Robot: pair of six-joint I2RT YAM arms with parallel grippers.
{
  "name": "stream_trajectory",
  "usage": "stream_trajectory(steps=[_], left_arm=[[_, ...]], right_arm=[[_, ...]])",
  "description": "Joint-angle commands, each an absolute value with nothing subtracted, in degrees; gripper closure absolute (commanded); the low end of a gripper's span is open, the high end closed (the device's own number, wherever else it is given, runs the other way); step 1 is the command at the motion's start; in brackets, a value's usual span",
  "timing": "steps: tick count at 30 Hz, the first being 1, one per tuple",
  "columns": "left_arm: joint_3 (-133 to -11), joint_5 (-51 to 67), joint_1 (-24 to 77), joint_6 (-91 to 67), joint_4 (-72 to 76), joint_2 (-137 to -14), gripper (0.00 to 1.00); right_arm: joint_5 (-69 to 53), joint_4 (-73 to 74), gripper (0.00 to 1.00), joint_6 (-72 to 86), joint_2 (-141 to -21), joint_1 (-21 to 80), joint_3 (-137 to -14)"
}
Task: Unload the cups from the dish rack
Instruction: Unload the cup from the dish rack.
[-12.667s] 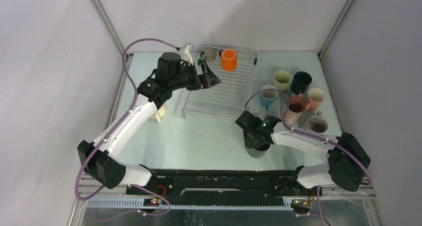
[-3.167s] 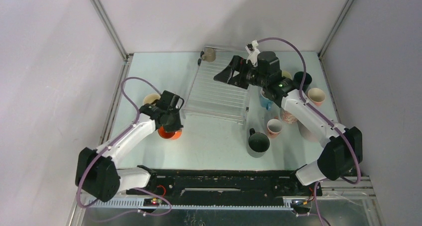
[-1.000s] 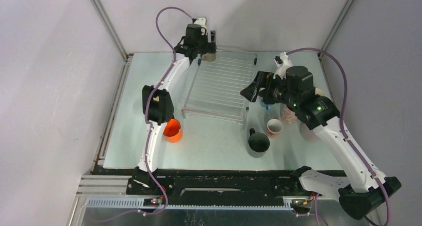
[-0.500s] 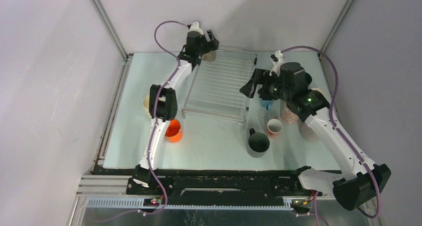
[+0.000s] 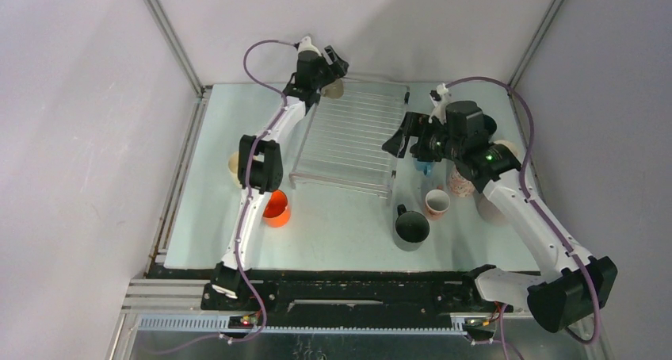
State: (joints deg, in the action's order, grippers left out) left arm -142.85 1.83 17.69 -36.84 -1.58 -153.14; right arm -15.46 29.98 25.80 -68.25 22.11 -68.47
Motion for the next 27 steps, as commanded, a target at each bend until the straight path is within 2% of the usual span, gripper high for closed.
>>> stream_trajectory(steps=[1, 14, 27], left_arm=[[-141.2, 0.6, 17.6, -40.4, -3.8, -150.5, 0.16], [-136.8, 3.6, 17.7, -50.6, -5.8, -148.9, 0.23], [-129.1, 2.4, 20.9, -50.3, -8.6, -140.2, 0.27]], right_arm=[[-16.6, 27.8, 0.0, 24.8, -66.6, 21.6, -67.5], [-17.7, 29.4, 0.0, 24.9, -64.5, 21.3, -66.6], [-18.1, 29.6, 0.0, 25.7, -61.3, 21.3, -64.8]])
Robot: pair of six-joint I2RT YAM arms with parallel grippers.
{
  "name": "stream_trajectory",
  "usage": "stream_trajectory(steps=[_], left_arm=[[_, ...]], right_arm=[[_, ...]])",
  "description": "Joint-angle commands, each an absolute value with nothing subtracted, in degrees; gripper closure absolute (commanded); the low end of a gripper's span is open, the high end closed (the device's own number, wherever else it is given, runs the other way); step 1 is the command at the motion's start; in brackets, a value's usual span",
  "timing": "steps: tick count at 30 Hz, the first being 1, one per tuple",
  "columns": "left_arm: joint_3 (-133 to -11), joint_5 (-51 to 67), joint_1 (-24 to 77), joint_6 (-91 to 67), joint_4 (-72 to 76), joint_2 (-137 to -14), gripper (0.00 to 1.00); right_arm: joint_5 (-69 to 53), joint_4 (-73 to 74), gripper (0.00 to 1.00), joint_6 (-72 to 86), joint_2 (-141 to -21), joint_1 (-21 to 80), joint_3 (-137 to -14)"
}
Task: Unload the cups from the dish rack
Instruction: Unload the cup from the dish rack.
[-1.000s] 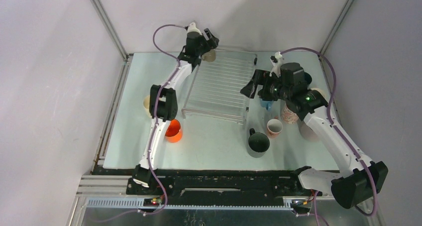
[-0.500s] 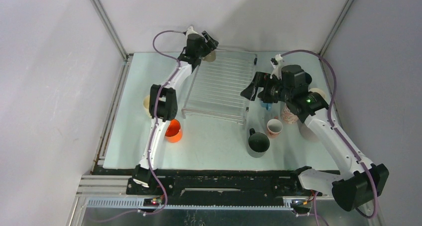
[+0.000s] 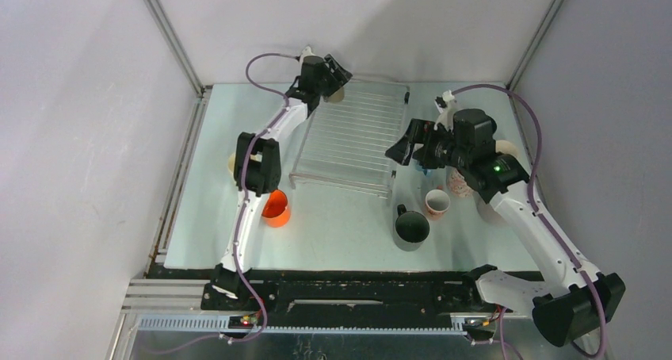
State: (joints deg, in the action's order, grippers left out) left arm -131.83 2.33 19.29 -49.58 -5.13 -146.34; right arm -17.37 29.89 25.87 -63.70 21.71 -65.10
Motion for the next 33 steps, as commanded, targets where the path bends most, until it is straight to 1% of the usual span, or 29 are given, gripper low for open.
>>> stream_trajectory(steps=[1, 4, 11, 13, 16, 20, 25, 33], left_arm=[[-128.3, 2.0, 21.2, -50.5, -8.9, -139.4, 0.27], [-126.0, 1.0, 21.8, -51.0, -9.1, -137.4, 0.27], [-125.9, 0.9, 22.4, -46.1, -11.0, -133.2, 0.26], [-125.8, 0.2, 22.5, -43.4, -12.4, -131.6, 0.24], [-128.0, -4.6, 22.3, -38.1, -18.1, -130.8, 0.2], [-133.4, -7.0, 21.5, -32.9, -24.9, -133.3, 0.16], [-144.1, -4.2, 20.1, -26.8, -32.6, -139.6, 0.15], [-143.5, -0.5, 18.8, -17.5, -34.3, -141.2, 0.18]], right_arm=[[-18.1, 29.7, 0.0, 25.7, -61.1, 21.2, -64.6], [-18.1, 30.0, 0.0, 25.7, -60.4, 21.2, -64.4], [-18.1, 30.6, 0.0, 25.6, -59.7, 21.3, -64.2], [-18.0, 30.5, 0.0, 25.5, -59.7, 21.2, -64.1], [-18.2, 30.2, 0.0, 25.6, -60.0, 21.2, -64.1], [-18.6, 29.8, 0.0, 25.8, -60.5, 21.2, -64.1], [-18.6, 29.7, 0.0, 25.7, -61.0, 21.2, -64.2], [-18.6, 29.1, 0.0, 25.8, -62.4, 21.2, -64.1]])
